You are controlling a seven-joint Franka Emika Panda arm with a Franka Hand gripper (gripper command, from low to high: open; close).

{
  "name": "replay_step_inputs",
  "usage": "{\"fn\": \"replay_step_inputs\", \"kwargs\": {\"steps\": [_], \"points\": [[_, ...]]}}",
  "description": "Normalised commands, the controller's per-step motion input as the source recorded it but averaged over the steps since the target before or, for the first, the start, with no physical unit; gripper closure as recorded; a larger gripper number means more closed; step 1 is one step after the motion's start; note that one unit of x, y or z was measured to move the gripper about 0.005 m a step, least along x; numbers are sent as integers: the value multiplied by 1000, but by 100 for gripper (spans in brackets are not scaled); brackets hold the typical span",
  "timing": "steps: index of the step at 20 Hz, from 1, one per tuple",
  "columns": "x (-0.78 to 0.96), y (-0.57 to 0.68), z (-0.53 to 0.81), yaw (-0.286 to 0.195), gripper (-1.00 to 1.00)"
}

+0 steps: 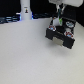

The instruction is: Open the kcup holder, insert the kcup into the holder, and close the kcup holder

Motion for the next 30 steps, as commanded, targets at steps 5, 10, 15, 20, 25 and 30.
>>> {"fn": "replay_step_inputs", "kwargs": {"steps": [5, 10, 15, 20, 25, 30], "points": [[627, 354, 525, -45, 100], [603, 437, 467, -25, 100], [600, 489, 310, -12, 100], [275, 285, 68, 4, 100], [10, 94, 121, 4, 100], [23, -8, 58, -7, 100]]}}
